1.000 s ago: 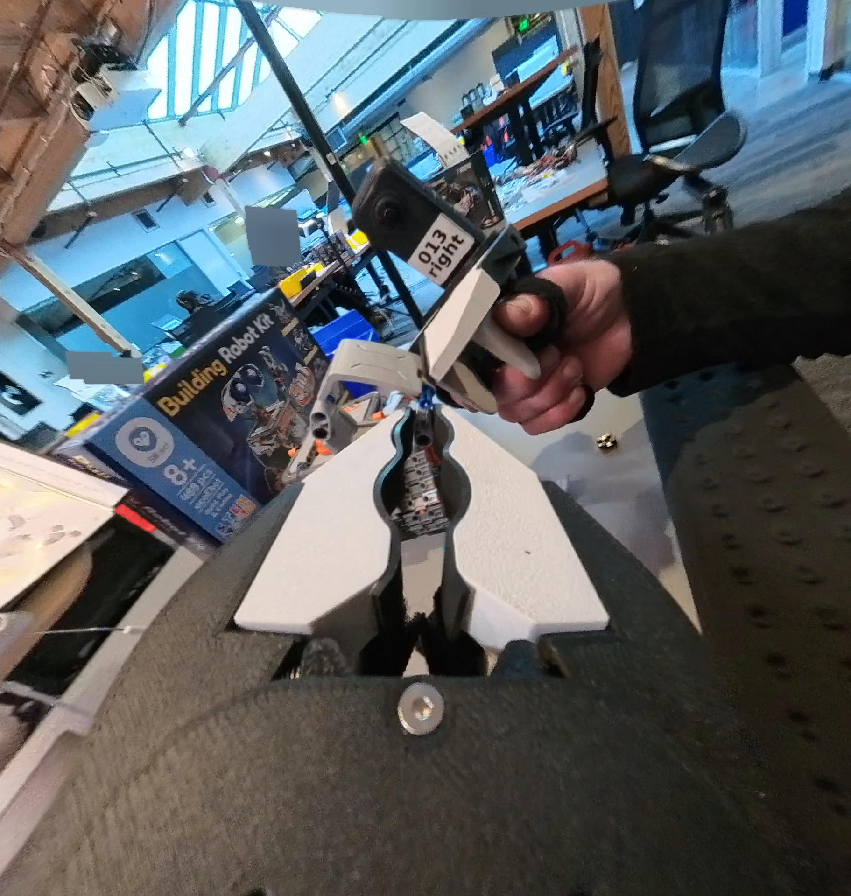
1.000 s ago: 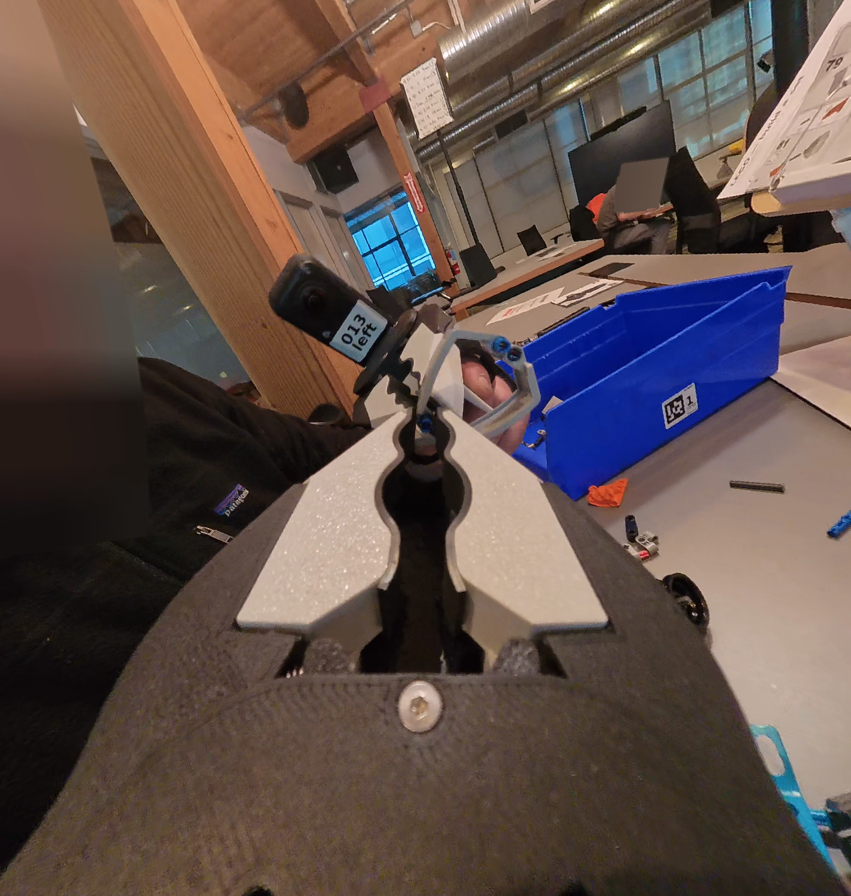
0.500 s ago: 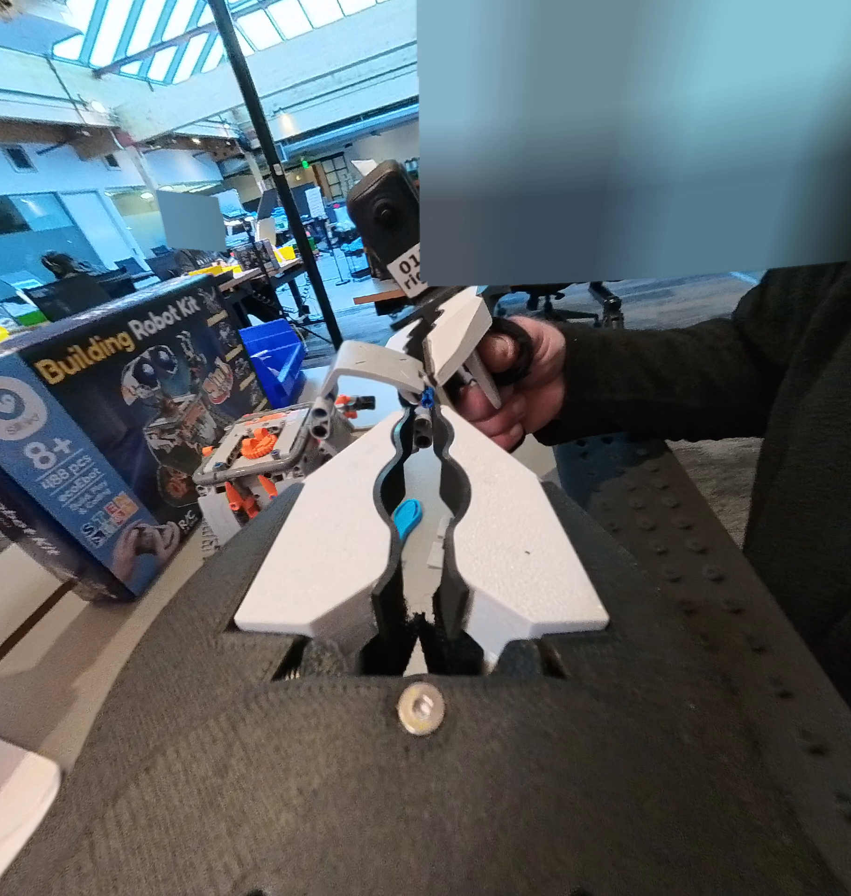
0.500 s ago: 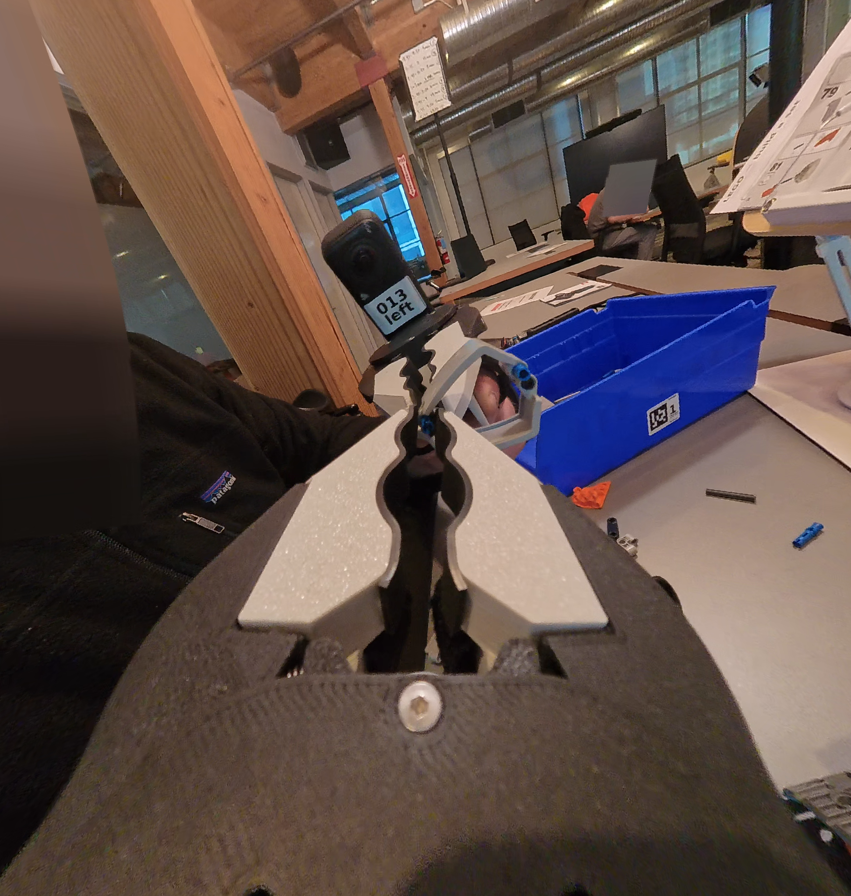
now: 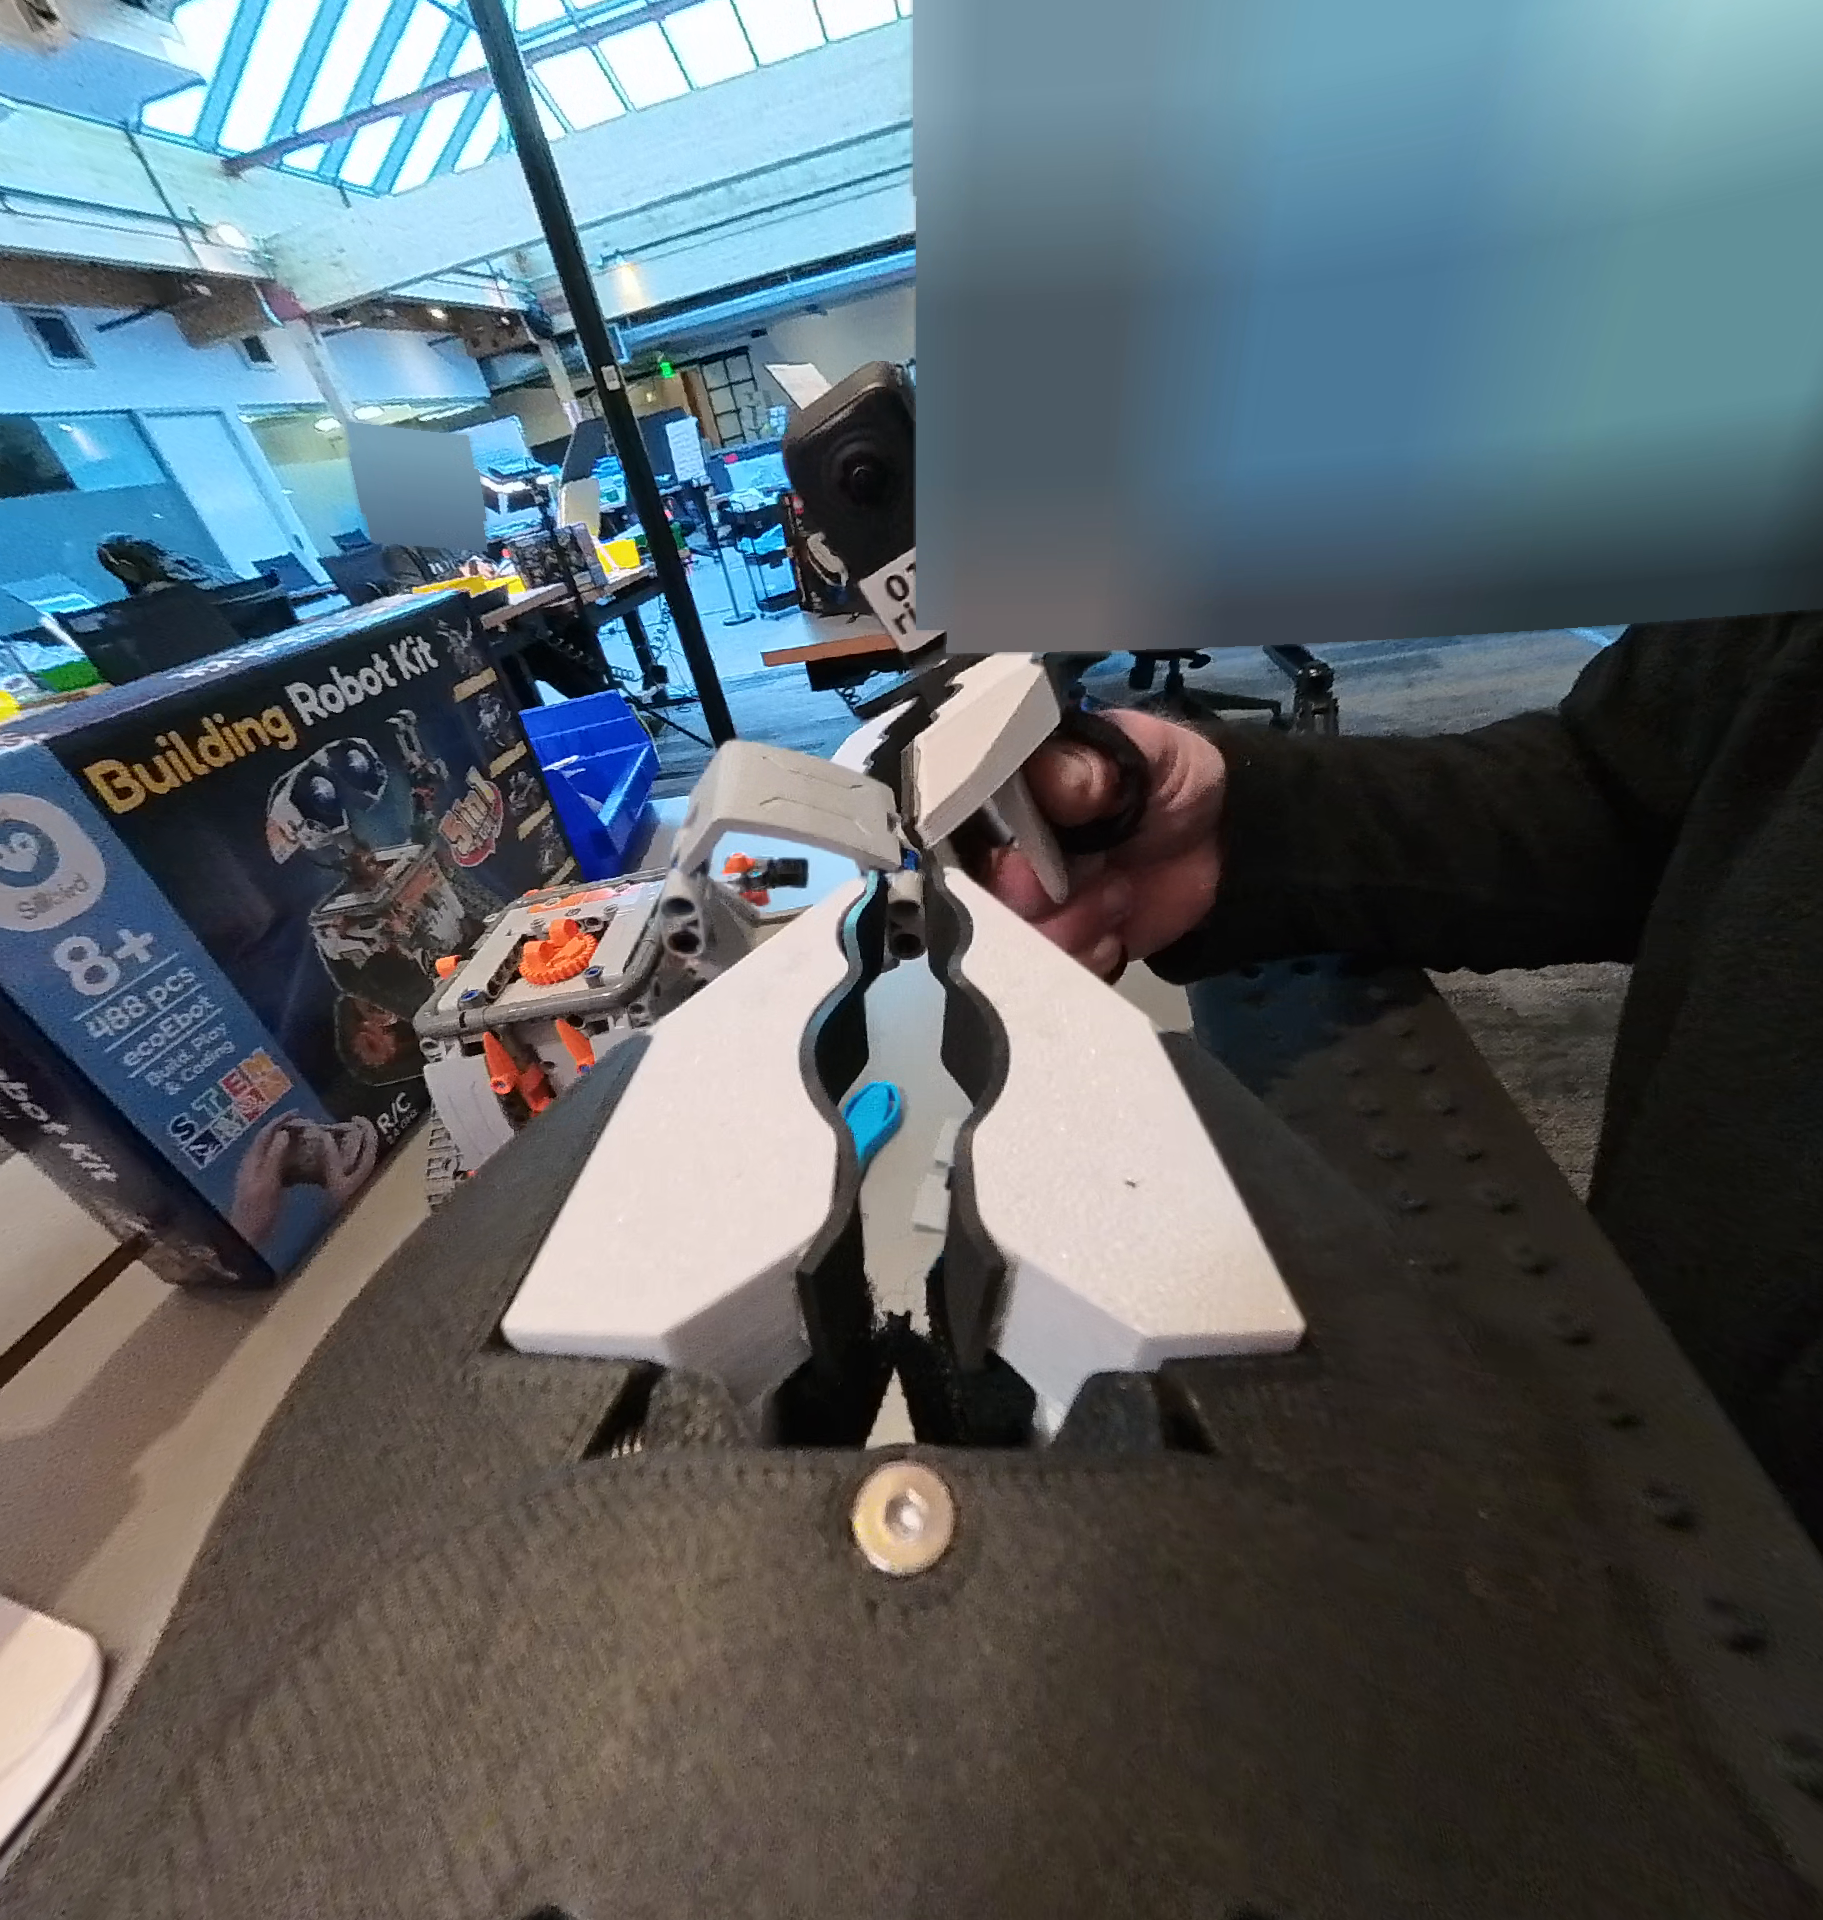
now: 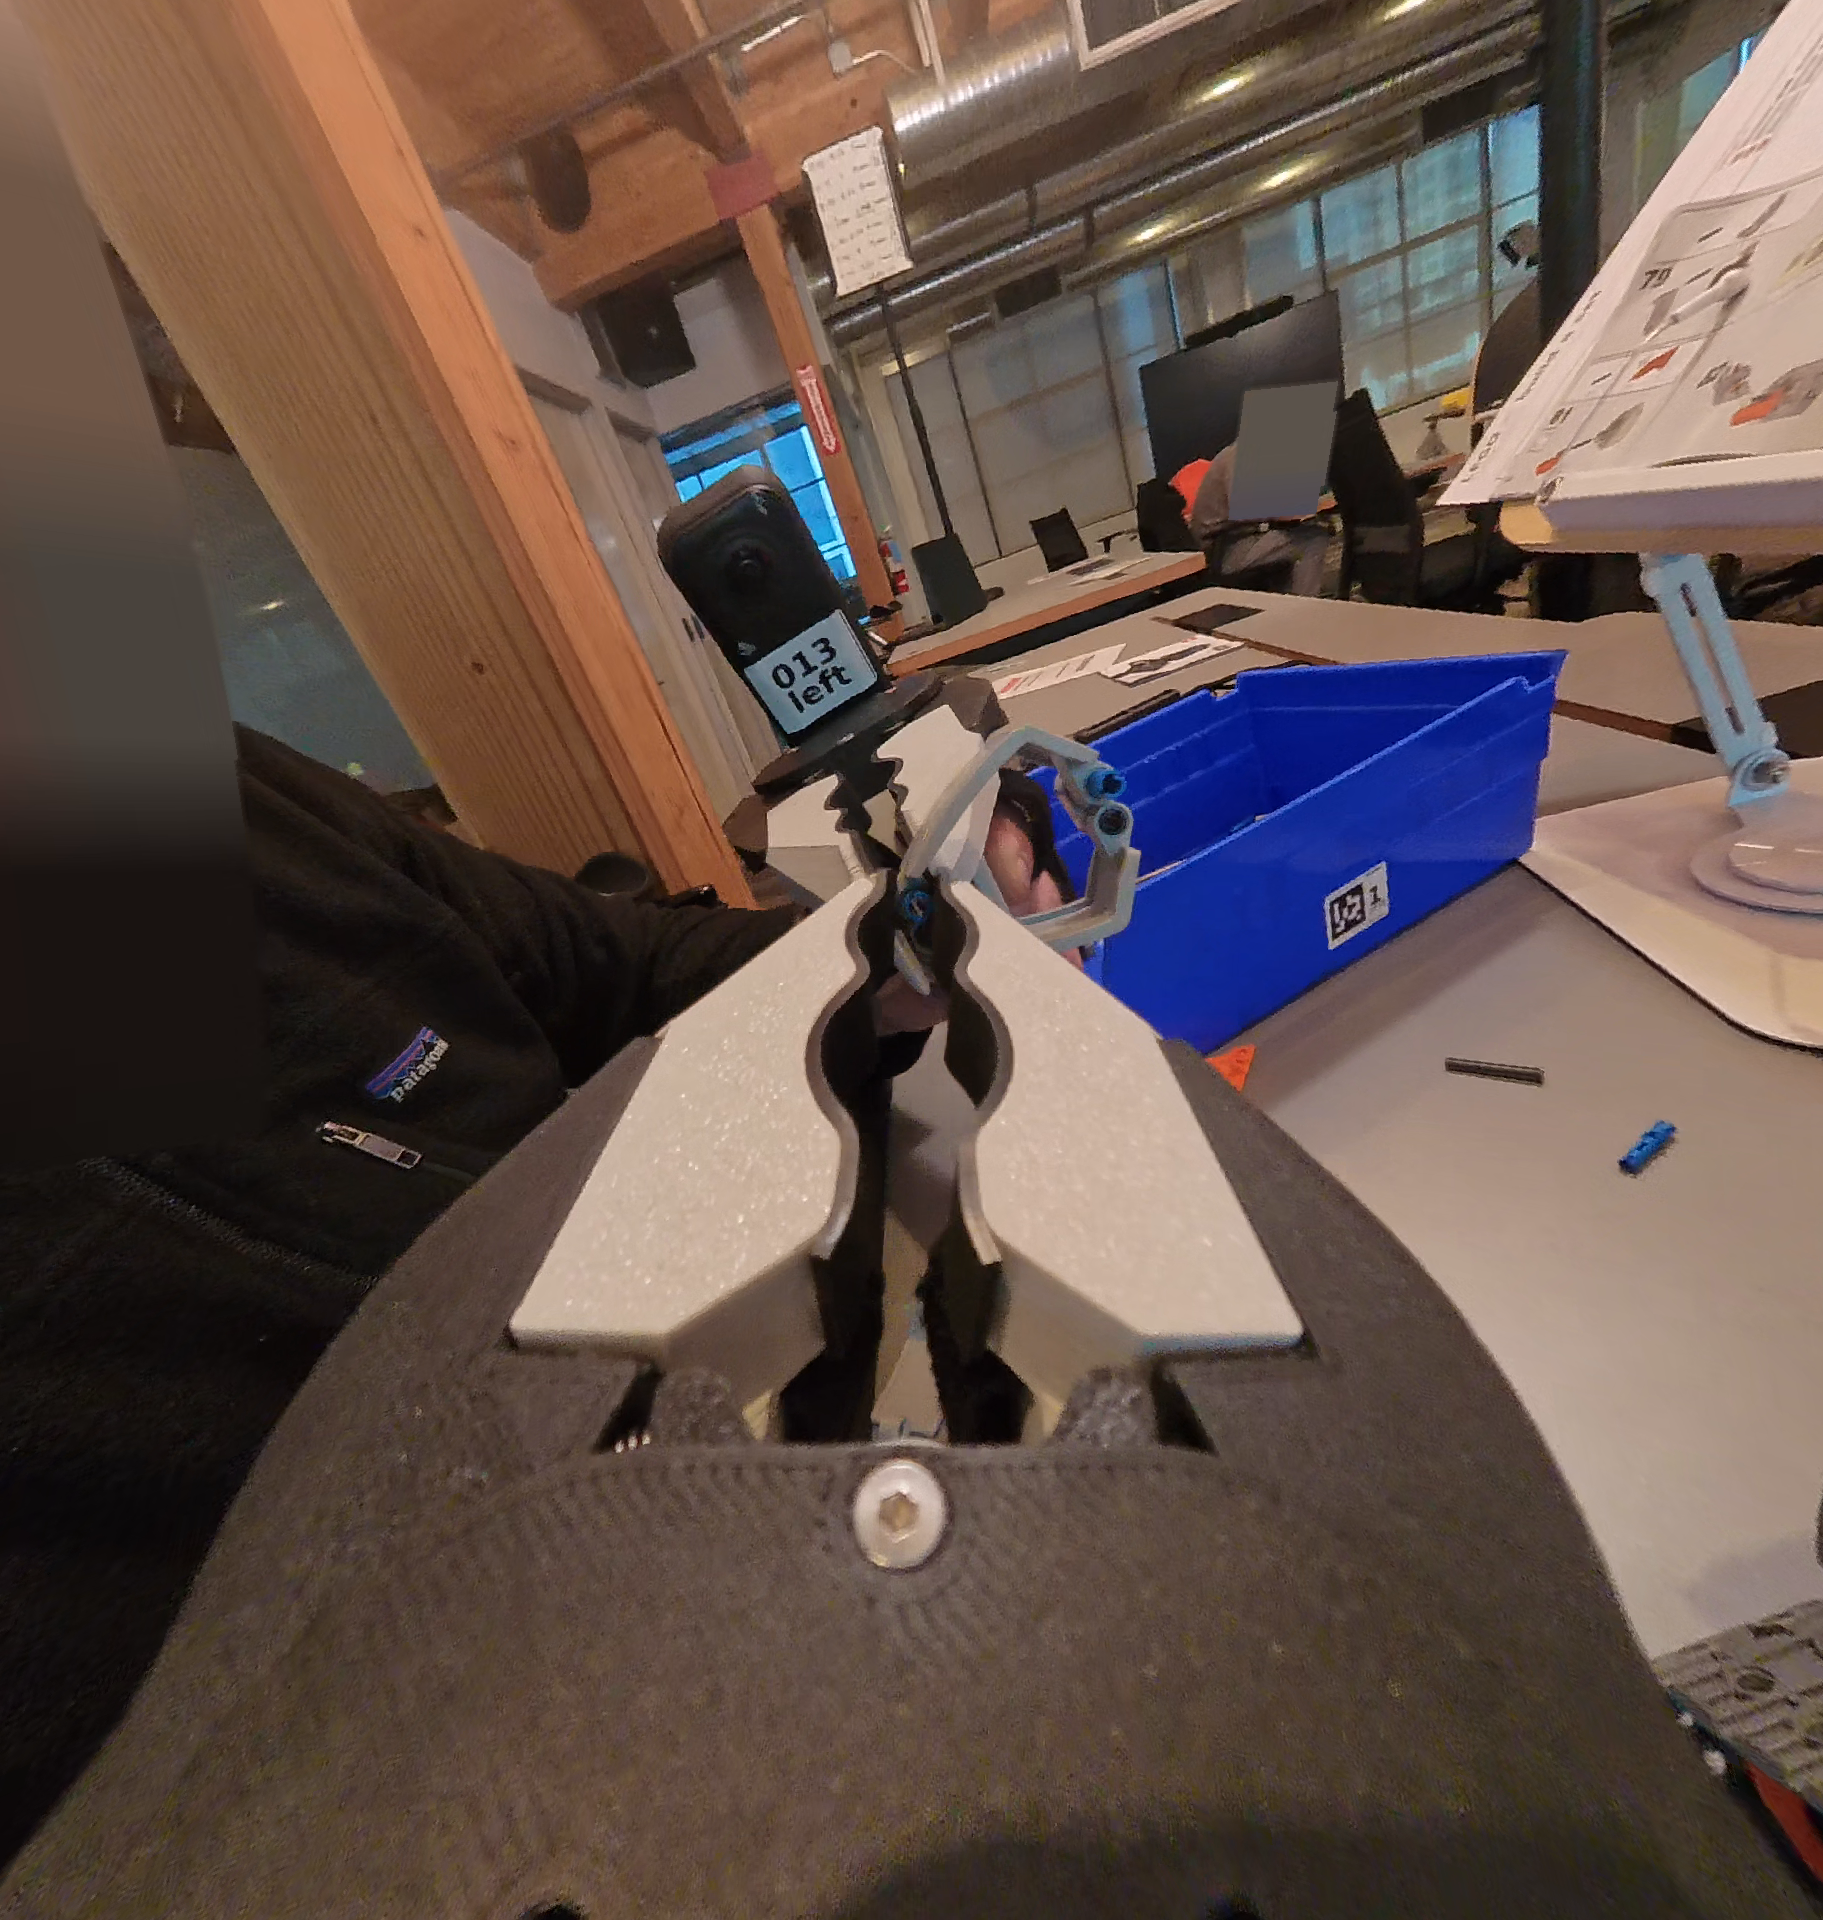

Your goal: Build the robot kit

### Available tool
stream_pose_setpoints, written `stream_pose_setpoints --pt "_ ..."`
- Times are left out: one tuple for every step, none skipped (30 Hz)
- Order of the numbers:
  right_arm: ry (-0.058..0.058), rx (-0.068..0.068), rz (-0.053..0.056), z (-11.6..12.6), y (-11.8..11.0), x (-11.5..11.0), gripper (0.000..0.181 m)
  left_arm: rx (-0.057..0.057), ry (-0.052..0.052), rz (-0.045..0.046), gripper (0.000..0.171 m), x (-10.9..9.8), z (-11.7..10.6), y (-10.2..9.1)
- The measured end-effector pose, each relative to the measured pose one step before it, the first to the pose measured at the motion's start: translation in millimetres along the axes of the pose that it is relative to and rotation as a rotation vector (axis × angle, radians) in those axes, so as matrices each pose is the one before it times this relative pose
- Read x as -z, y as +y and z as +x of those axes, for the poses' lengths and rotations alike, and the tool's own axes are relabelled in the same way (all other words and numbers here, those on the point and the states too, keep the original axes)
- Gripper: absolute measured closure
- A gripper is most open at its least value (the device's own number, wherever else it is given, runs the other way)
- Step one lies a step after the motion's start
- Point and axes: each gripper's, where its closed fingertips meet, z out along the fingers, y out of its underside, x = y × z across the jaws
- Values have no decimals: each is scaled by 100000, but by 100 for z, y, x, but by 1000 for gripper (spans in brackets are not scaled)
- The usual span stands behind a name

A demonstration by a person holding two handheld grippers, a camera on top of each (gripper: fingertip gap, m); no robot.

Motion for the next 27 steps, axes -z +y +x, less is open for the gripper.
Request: stream_pose_setpoints --pt "395 717 1171 -32 -126 -17 178 1526 171 1231 167 -22 9 -129" --pt "627 1191 906 -46 -92 -32 178 888 -196 1072 167 -33 16 -86" --pt "961 1113 -107 50 14 3 178 -519 -926 139 167 -26 -49 31" --pt "953 1218 193 43 4 -8 178 -149 -888 122 167 -28 -48 39" --pt "205 346 669 -57 -30 -41 178 946 66 690 167 -1 15 -57" --pt "347 401 417 -22 -75 -5 178 1299 305 745 167 9 25 -109" --pt "346 1239 571 -72 -145 15 177 255 -604 532 167 -76 -10 -112" --pt "-108 118 250 -46 -79 0 177 392 -111 569 167 -51 31 -133" --pt "249 109 -908 70 138 10 178 937 801 -211 167 22 -17 87" --pt "16 -55 -1025 73 227 5 177 1171 1092 -270 167 45 -37 224" --pt "96 177 -372 20 105 28 177 2411 1338 410 168 32 27 68" --pt "1092 2118 -528 27 11 37 177 1941 568 88 168 -50 -13 21" --pt "812 3202 -947 -83 -28 7 178 660 710 231 167 -21 57 -66" --pt "366 1823 225 -142 -124 -44 177 1960 1419 943 167 31 119 -173" --pt "847 1228 1070 -33 -125 -64 177 3370 1122 1782 168 59 29 -235" --pt "852 1338 -500 30 20 -38 178 2215 477 717 168 11 -54 0" --pt "792 2003 -1152 -35 27 -18 178 1136 723 194 168 13 35 60" --pt "1006 1462 -289 11 -70 -53 178 177 -266 551 168 18 18 -111" --pt "800 1018 -1058 105 56 -27 178 -606 -1007 -671 168 -4 -143 58" --pt "481 1358 -1223 42 91 10 177 1261 471 -568 168 -4 -52 120" --pt "-196 448 -103 -79 14 13 177 1276 1148 718 168 -1 104 -8" --pt "-561 -1375 -56 21 66 -19 177 -590 382 -496 168 36 11 89" --pt "-1671 -2655 -98 39 55 -57 177 -1376 33 -1024 168 83 -86 102" --pt "-2106 -1894 -800 -37 31 2 177 -1697 625 -1061 167 26 48 91" --pt "-181 420 -1297 -43 53 6 176 -1884 -366 -1300 167 8 -20 72" --pt "-350 1394 -2145 -196 147 -28 175 -1833 256 -743 167 37 140 -53" --pt "-1618 621 -2526 -245 144 45 172 -2343 665 -2462 167 -95 237 204"
